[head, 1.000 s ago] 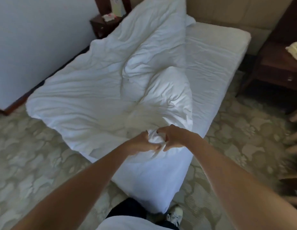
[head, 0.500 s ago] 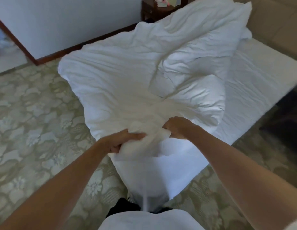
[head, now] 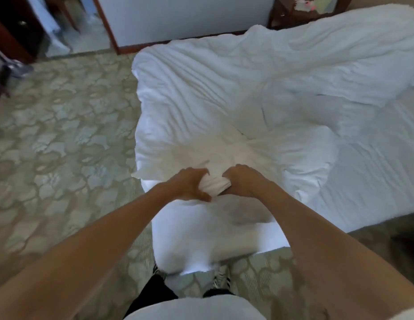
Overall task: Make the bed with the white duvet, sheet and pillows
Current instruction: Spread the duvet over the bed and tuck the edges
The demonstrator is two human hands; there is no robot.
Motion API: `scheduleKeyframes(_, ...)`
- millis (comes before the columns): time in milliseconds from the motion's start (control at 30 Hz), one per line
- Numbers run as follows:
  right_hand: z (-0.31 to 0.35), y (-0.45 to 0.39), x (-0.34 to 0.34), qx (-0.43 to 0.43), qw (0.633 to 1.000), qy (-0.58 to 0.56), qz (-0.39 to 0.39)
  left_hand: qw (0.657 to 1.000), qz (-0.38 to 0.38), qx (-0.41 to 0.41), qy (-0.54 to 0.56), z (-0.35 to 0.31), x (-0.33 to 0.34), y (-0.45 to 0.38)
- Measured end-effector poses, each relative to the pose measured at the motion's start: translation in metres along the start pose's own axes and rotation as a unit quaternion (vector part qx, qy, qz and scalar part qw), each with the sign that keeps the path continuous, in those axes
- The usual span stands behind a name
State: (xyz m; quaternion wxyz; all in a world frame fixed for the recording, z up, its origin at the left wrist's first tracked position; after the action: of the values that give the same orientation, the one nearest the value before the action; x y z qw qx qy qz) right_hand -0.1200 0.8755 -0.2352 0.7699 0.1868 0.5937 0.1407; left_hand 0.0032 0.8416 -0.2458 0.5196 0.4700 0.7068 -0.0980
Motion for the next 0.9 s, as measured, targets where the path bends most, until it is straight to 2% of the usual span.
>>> scheduleKeyframes(200, 0.026, 0.042, 0.022, -0.081, 0.996, 0.019, 0.036, 0.996, 0.007, -0.093, 0.014, -0.018, 0.030, 0.060)
scheduleKeyframes(400, 0.071, 0.092, 0.055, -0.140, 0.990, 0.034, 0.007, 0.980, -0.001, -0.180, 0.083, -0.010, 0.065, 0.132)
scheduleKeyframes(567, 0.095, 0.135, 0.100, -0.141, 0.990, 0.025, 0.019, 0.974, -0.026, -0.200, 0.101, -0.018, 0.106, 0.181)
scheduleKeyframes(767, 0.103, 0.191, 0.161, -0.141, 0.989, 0.004, 0.052, 0.977, -0.038, -0.207, 0.033, -0.040, 0.171, 0.220)
scheduleKeyframes(900, 0.085, 0.206, 0.168, -0.124, 0.986, -0.095, 0.056, 0.979, 0.024, -0.193, 0.055, -0.056, 0.205, 0.220)
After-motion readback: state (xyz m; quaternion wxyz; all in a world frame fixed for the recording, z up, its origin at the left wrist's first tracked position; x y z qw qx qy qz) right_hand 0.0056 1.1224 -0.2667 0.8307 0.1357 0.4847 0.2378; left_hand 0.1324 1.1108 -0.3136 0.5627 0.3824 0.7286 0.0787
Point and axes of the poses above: each hand's wrist, its own y-axis away from the middle knuckle, its own x-axis out of the palm, z = x × y, the point moved 8 cm from there along -y, towards the middle knuckle, and after that the axes turned 11 degrees about x, right-handed, at the moved point
